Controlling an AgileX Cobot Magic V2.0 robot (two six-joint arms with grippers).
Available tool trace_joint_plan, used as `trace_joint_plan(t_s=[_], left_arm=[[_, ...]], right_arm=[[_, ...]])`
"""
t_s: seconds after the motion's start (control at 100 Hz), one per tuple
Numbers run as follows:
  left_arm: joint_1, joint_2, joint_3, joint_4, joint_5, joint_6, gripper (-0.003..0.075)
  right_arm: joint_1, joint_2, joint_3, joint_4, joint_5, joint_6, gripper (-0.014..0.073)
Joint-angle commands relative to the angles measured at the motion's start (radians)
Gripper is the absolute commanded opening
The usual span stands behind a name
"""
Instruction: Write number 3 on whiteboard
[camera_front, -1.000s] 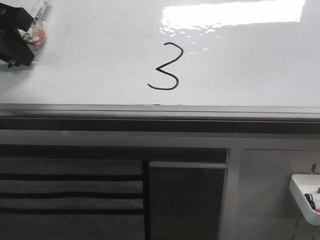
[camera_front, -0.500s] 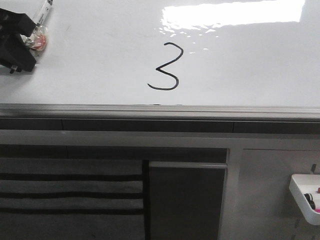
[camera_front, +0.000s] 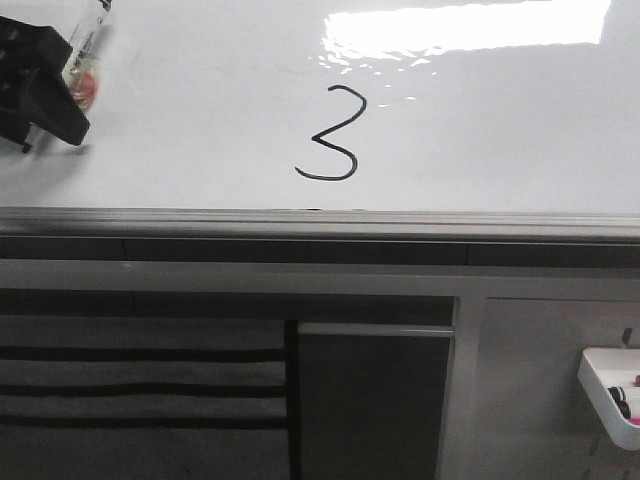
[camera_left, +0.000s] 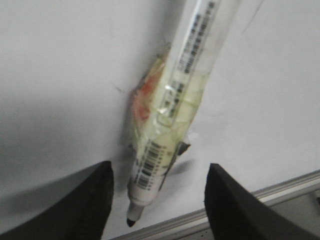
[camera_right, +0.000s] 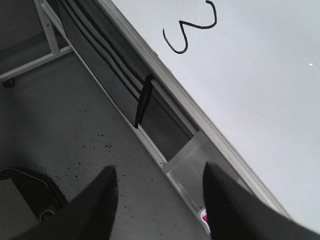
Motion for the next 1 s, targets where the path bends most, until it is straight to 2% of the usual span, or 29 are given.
trace_joint_plan(t_s=[0.0, 0.21, 0.35, 0.46, 0.61, 0.67, 0.85, 0.99], left_arm=[[0.0, -0.03, -0.028, -0.021, -0.053, -0.009, 0.0449], [0.0, -0.095, -0.065, -0.013, 0.063, -0.009, 0.0439], [0.0, -0.198, -0.115, 0.008, 0.178, -0.009, 0.0439], [0.0, -0.306, -0.142, 0.011, 0.287, -0.009, 0.0439], [0.0, -0.501, -0.141, 0.086, 0.384, -0.011, 0.0438], [0.0, -0.569, -0.132, 0.112, 0.413, -0.035, 0.0428], [0.0, -0.801, 0.013, 0.139, 0.378, -0.053, 0.0363], [0.0, -0.948, 0.19, 0.139, 0.242, -0.053, 0.0283]], right_arm=[[-0.007, -0.007, -0.032, 0.012, -0.055, 0.006, 0.0342], [-0.009, -0.024, -0.032, 0.012, -0.042, 0.055, 0.0342], [-0.009, -0.057, -0.032, 0.001, -0.012, 0.156, 0.0342], [-0.009, -0.085, -0.032, -0.092, 0.027, 0.346, 0.0342], [-0.009, -0.147, -0.032, -0.34, 0.13, 0.66, 0.034], [-0.009, -0.18, -0.028, -0.384, 0.148, 0.723, 0.034], [-0.009, -0.342, 0.076, -0.384, 0.048, 0.799, 0.034], [-0.009, -0.482, 0.204, -0.384, -0.094, 0.805, 0.0339]])
